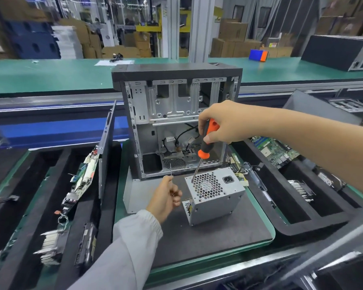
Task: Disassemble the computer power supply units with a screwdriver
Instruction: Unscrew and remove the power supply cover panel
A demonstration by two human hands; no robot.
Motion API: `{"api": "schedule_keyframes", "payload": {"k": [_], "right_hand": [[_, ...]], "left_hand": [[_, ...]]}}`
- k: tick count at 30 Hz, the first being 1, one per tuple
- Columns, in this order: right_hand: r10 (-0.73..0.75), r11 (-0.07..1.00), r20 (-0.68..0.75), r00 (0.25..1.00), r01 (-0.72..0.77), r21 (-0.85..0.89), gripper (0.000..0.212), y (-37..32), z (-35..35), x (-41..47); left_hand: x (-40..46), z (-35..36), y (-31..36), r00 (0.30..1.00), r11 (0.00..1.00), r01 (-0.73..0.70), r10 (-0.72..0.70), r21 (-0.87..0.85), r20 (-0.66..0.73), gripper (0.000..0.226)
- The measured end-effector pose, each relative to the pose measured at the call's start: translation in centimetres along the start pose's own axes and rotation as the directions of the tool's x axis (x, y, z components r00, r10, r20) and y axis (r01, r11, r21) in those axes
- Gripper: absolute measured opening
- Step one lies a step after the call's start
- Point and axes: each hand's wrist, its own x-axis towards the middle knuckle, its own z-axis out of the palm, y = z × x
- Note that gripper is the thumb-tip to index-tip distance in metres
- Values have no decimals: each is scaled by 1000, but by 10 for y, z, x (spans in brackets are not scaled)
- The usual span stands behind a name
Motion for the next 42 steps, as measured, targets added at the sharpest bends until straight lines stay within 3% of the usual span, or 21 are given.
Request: {"api": "schedule_keyframes", "payload": {"k": [6, 15, 27, 42], "right_hand": [[-25, 998, -69, 997, 21, -64, 9, 5, 7, 13], [-67, 993, -43, 997, 63, -98, 10, 13, 15, 26], [-74, 994, -35, 997, 71, -86, 10, 15, 13, 28], [-19, 997, 0, 1000, 19, -69, 7, 20, 14, 27]], "left_hand": [[12, 9, -10, 991, 980, -82, 99, 181, -85, 39], [6, 14, -4, 952, 911, -278, 304, 306, -41, 23], [12, 12, -2, 974, 953, -189, 212, 236, -74, 11], [18, 10, -5, 981, 971, -174, 185, 163, -59, 17]]}}
